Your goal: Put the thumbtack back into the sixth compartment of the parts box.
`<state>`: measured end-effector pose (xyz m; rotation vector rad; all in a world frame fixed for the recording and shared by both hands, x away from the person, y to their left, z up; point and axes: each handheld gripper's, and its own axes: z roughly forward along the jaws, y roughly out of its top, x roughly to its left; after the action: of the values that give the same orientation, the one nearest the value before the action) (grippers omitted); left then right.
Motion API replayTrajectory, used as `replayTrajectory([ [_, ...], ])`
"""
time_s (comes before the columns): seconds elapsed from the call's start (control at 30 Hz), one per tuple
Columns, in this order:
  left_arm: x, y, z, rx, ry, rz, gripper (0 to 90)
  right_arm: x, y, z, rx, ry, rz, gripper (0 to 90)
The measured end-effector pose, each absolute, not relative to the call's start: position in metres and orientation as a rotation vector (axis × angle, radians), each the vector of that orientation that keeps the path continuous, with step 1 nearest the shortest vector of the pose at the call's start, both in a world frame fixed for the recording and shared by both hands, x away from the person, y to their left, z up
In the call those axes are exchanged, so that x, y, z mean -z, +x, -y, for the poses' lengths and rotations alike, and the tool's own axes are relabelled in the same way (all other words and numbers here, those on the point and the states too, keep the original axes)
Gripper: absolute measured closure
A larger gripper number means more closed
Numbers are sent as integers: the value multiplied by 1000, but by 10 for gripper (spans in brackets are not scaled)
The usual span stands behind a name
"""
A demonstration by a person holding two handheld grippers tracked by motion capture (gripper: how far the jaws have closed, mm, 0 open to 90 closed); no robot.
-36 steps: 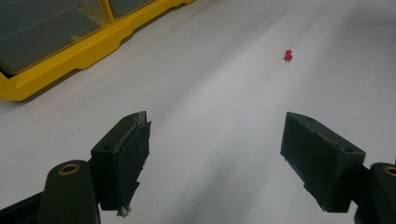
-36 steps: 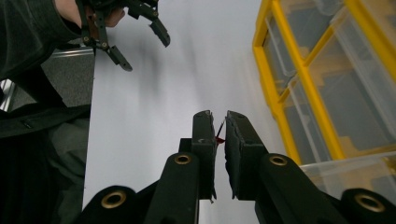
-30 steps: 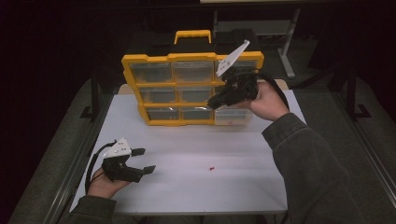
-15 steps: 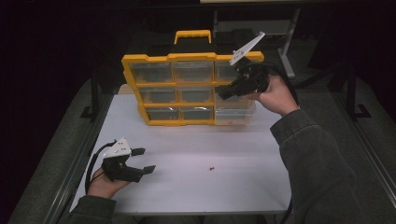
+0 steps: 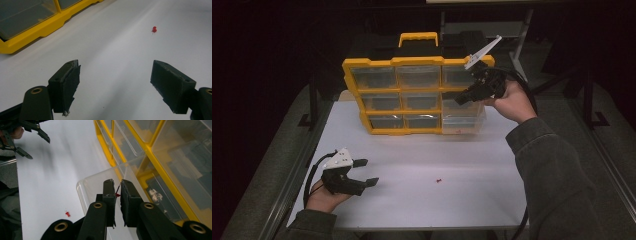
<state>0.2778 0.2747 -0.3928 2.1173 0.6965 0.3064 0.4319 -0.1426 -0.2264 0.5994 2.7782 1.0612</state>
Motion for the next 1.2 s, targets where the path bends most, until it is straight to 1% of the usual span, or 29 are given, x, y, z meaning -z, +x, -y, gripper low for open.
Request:
replayTrajectory([
  [0.9,393,278,-277,-297,2119,-712,230,260,442,142,-1006,653,-2808,808],
  [1.2,392,278,-277,-301,2124,-708,230,264,441,142,-1023,669,-2810,782],
])
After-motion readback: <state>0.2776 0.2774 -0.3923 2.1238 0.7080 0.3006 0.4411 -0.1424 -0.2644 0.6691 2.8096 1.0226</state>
